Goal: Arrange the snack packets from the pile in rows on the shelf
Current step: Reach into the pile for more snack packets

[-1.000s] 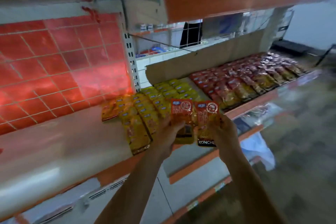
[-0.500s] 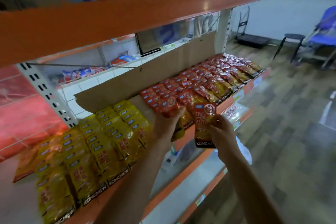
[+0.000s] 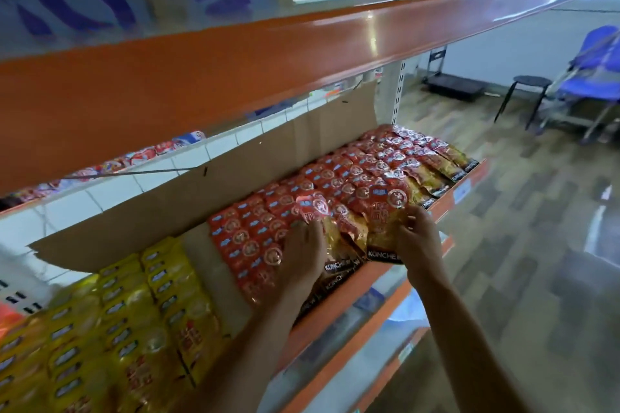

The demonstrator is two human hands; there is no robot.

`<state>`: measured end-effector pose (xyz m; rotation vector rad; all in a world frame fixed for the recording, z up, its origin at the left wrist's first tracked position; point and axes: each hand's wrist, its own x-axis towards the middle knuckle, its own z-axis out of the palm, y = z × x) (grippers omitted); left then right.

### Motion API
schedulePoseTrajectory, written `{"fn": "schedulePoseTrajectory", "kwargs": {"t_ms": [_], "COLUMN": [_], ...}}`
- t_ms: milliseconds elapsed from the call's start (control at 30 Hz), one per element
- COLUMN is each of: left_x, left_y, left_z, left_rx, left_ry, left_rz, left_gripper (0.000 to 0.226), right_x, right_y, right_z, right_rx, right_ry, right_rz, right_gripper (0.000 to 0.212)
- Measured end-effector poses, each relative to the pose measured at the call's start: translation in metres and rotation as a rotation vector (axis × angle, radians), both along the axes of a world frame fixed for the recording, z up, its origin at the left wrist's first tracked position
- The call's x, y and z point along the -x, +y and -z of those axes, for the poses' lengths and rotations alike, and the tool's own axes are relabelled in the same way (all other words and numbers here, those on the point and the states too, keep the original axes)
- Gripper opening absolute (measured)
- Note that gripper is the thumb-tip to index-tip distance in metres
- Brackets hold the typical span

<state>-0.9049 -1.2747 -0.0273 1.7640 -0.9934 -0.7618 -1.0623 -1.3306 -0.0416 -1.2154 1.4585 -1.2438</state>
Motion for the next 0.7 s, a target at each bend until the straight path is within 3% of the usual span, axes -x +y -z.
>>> {"fn": "schedulePoseTrajectory", "kwargs": {"t_ms": [167,267,400,700], "left_x": [0.023,0.041,0.057,0.081], "left_y": [-0.033,-0.048,-0.071,-0.074], "left_z": [0.011,0.003,0.007,0.014], "left_rx": [0.074,0.088,0.040,-0.111], "left_ry": [-0.220,-0.291,-0.342,-0.526], "left_rz": [0.005,0.000,-0.084,-0.230], "left_gripper": [0.027,0.008,0.032,0.040], "right_x": [0.021,0.030,0.043,0.064], "right_y": [-0.062,-0.093,-0.121,-0.153], "right_z": [0.008,0.005,-0.009,0.010], "right_rx": [0.031,0.063,0.077,0.110], "right_ry": [0.043,0.091,0.163,0.416], "right_rz": [-0.058,-0.139,-0.248,-0.492], "right_gripper": [0.022,0.028,0.022,0.047]}}
